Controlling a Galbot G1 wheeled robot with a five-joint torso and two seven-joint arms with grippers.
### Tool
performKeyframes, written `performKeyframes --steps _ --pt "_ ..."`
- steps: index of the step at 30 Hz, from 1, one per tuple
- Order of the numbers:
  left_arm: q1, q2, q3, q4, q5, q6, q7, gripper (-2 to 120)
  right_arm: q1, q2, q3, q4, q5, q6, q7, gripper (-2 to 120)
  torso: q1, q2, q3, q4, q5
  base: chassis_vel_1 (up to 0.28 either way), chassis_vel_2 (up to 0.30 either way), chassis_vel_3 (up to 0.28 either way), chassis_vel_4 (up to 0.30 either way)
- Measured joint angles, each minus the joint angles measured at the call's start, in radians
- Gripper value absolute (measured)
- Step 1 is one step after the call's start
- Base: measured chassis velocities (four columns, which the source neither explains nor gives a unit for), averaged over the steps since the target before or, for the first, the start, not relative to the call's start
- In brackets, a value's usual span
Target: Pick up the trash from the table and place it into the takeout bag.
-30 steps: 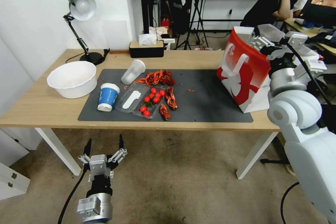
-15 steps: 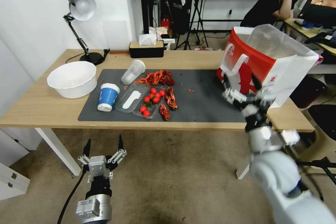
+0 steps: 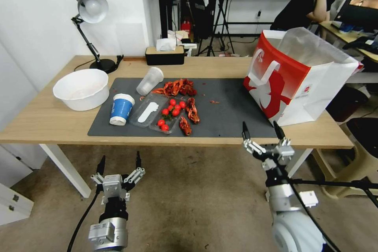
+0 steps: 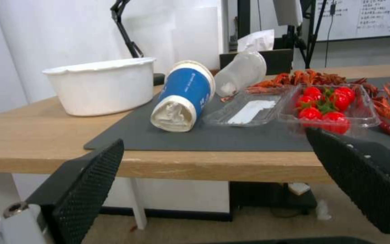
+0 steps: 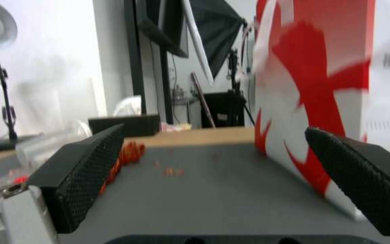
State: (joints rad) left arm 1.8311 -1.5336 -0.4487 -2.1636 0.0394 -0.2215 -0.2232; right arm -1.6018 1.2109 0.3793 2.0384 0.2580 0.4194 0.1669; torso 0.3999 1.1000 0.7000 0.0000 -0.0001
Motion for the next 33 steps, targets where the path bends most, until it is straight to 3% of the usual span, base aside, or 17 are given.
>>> performKeyframes --steps 23,33 --pt "-0.023 0.019 -0.009 0.003 -0.039 0.0 -0.001 100 -0.049 0.057 -0.045 -0.1 -0.062 0.078 0.001 100 0.0 0.0 0.0 0.0001 0.0 0.0 0.0 0.0 0.0" --pt "-0.133 0.057 -0.03 0.013 -0.106 0.018 -0.009 100 -0.06 0.052 -0.042 -0.085 -0.067 0.08 0.001 100 0.0 0.0 0.0 0.0 0.0 0.0 0.0 0.0 0.0"
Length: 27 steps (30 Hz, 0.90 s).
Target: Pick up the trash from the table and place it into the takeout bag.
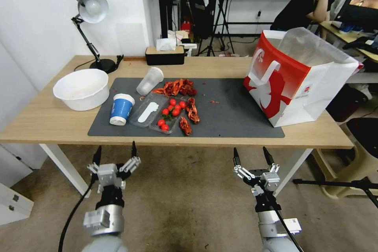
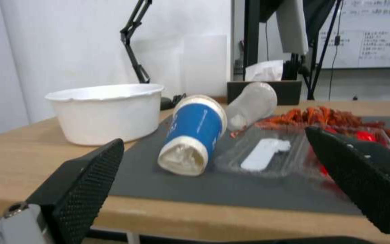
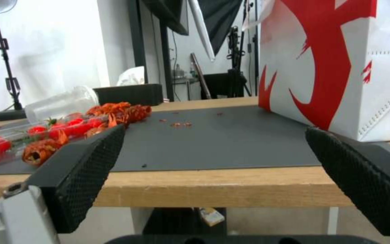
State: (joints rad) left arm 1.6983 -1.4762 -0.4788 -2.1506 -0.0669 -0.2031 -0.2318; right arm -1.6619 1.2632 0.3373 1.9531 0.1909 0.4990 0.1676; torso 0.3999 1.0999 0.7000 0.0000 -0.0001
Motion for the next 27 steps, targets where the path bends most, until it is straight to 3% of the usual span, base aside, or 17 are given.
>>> performKeyframes --steps 4,12,18,27 --pt "-0.074 0.045 0.001 0.02 -0.077 0.042 -0.008 100 -0.001 -0.004 0.001 0.005 -0.002 -0.002 0.001 100 0.0 0.0 0.0 0.0 0.0 0.0 0.0 0.0 0.0" --pt "-0.27 0.244 0.019 0.109 -0.244 0.125 -0.038 100 -0.004 -0.006 -0.002 0.004 -0.008 -0.011 0.004 100 0.0 0.0 0.0 0.0001 -0.0002 0.0 0.0 0.0 0.0" --pt "-0.373 0.321 0.039 0.156 -0.307 0.156 -0.037 100 -0.003 -0.002 -0.003 -0.002 -0.014 -0.015 0.005 100 0.0 0.0 0.0 -0.0002 0.0 0.0 0.0 0.0 0.0" --pt "-0.54 0.435 0.088 0.241 -0.419 0.267 -0.013 100 -0.003 0.011 -0.001 -0.013 -0.023 -0.029 0.013 100 0.0 0.0 0.0 0.0 0.0 0.0 0.0 0.0 0.0"
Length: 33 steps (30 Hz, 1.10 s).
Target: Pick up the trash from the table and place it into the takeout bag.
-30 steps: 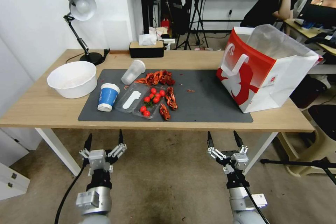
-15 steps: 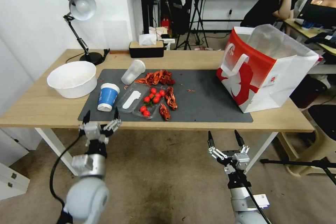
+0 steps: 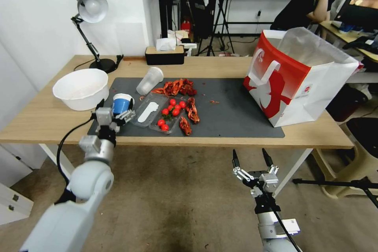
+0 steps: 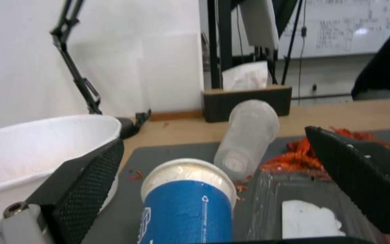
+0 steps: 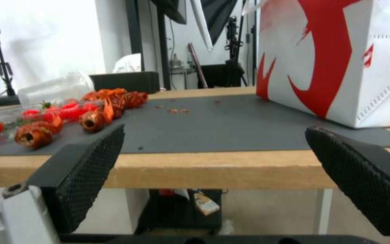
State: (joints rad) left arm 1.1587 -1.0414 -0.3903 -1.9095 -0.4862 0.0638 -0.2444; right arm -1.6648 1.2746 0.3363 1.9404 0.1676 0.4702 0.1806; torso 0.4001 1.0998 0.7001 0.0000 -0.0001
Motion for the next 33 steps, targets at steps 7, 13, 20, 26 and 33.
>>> performKeyframes --steps 7,13,20,26,33 --pt "-0.052 0.051 0.027 0.014 -0.079 0.144 0.003 100 -0.004 0.01 0.003 -0.011 -0.011 0.0 0.007 100 0.0 0.0 0.0 0.0001 0.0001 0.0 0.0 0.0 0.0" --pt "-0.121 0.085 0.06 0.048 -0.134 0.237 0.001 100 -0.004 0.021 0.002 -0.017 -0.025 0.0 0.011 100 0.0 0.0 0.0 0.0 0.0 0.0 0.0 0.0 0.0" --pt "-0.185 0.098 0.078 0.065 -0.223 0.353 -0.037 100 -0.007 0.022 0.002 -0.024 -0.03 0.003 0.02 100 0.0 0.0 0.0 0.0001 0.0001 0.0 0.0 0.0 0.0" --pt "-0.233 0.102 0.085 0.086 -0.307 0.425 -0.073 100 -0.009 0.017 0.004 -0.03 -0.03 0.006 0.024 100 0.0 0.0 0.0 0.0 0.0001 0.0 0.0 0.0 0.0" --pt "-0.281 0.101 0.097 0.122 -0.404 0.494 -0.113 88 -0.008 0.016 0.002 -0.036 -0.031 0.009 0.028 100 0.0 0.0 0.0 0.0 0.0 0.0 0.0 0.0 0.0"
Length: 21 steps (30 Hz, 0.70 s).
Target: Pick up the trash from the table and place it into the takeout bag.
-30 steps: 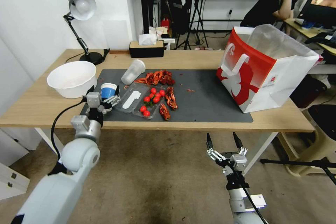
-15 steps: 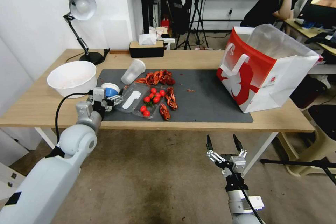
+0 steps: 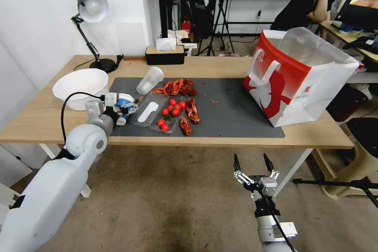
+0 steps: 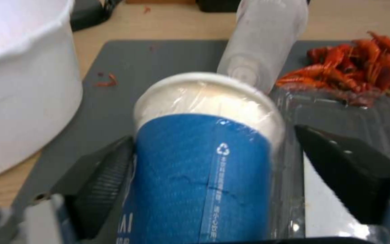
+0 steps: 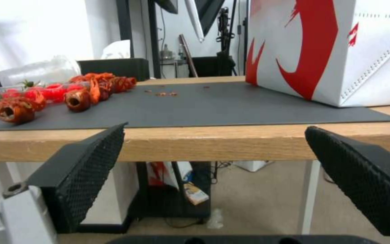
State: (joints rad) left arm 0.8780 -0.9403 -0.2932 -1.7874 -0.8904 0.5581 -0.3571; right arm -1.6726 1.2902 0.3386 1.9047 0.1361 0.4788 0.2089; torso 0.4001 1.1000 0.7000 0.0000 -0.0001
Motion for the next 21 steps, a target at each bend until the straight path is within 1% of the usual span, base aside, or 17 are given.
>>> performKeyframes --steps 2,3,5,6,7,8,11,12,13,15,17,19,20,21 --pt "-0.011 -0.002 0.004 0.009 -0.028 0.028 -0.012 79 0.0 -0.002 0.0 -0.003 -0.001 0.002 0.006 100 0.0 0.0 0.0 0.0 0.0004 0.0 0.0 0.0 0.0" --pt "-0.011 -0.002 0.004 0.009 -0.028 0.028 -0.012 79 0.0 -0.002 0.0 -0.003 -0.001 0.002 0.006 100 0.0 0.0 0.0 0.0 0.0004 0.0 0.0 0.0 0.0" --pt "-0.013 -0.003 0.008 0.012 -0.036 0.038 -0.015 73 0.001 -0.003 0.0 -0.005 -0.001 0.003 0.01 100 0.0 0.0 0.0 0.0003 0.0004 0.0 0.0 0.0 0.0" --pt "-0.016 -0.005 0.012 0.016 -0.037 0.043 -0.018 66 0.003 -0.004 0.0 -0.008 -0.001 0.004 0.012 100 0.0 0.0 0.0 0.0003 0.0005 0.0 0.0 0.0 0.0" --pt "-0.02 -0.006 0.016 0.021 -0.035 0.046 -0.02 61 0.004 -0.004 0.0 -0.011 -0.001 0.005 0.013 100 0.0 0.0 0.0 0.0001 0.0005 0.0 0.0 0.0 0.0" --pt "-0.02 -0.006 0.016 0.021 -0.035 0.046 -0.02 61 0.004 -0.004 0.0 -0.011 -0.001 0.005 0.013 100 0.0 0.0 0.0 0.0001 0.0005 0.0 0.0 0.0 0.0" --pt "-0.032 -0.006 0.026 0.035 -0.03 0.048 -0.026 52 0.006 -0.004 -0.001 -0.015 -0.001 0.005 0.014 100 0.0 0.0 0.0 0.0 0.0003 0.0 0.0 0.0 0.0" --pt "-0.032 -0.006 0.026 0.035 -0.03 0.048 -0.026 52 0.006 -0.004 -0.001 -0.015 -0.001 0.005 0.014 100 0.0 0.0 0.0 0.0 0.0003 0.0 0.0 0.0 0.0" --pt "-0.035 -0.006 0.028 0.038 -0.031 0.047 -0.028 48 0.007 -0.004 -0.002 -0.017 -0.001 0.006 0.014 100 0.0 0.0 0.0 0.0 -0.0001 0.0 0.0 0.0 0.0" --pt "-0.038 -0.004 0.028 0.037 -0.034 0.033 -0.03 41 0.009 -0.004 -0.003 -0.022 -0.001 0.006 0.014 100 0.0 0.0 0.0 0.0 -0.0003 0.0 0.0 0.0 0.0" --pt "-0.038 -0.003 0.028 0.035 -0.036 0.029 -0.03 40 0.009 -0.003 -0.003 -0.023 -0.001 0.006 0.014 100 0.0 0.0 0.0 0.0 -0.0003 0.0 0.0 0.0 0.0" --pt "-0.032 0.006 0.018 0.01 -0.061 -0.013 -0.016 31 0.01 -0.003 -0.005 -0.026 -0.001 0.007 0.014 100 0.0 0.0 0.0 -0.0001 -0.0007 0.0 0.0 0.0 0.0" --pt "-0.032 0.006 0.018 0.01 -0.061 -0.013 -0.016 31 0.01 -0.003 -0.005 -0.026 -0.001 0.007 0.014 100 0.0 0.0 0.0 -0.0001 -0.0007 0.0 0.0 0.0 0.0" --pt "-0.028 0.012 0.012 -0.004 -0.066 -0.032 -0.005 28 0.01 -0.002 -0.005 -0.027 -0.001 0.008 0.014 100 0.0 0.0 0.0 -0.0002 -0.0004 0.0 0.0 0.0 0.0"
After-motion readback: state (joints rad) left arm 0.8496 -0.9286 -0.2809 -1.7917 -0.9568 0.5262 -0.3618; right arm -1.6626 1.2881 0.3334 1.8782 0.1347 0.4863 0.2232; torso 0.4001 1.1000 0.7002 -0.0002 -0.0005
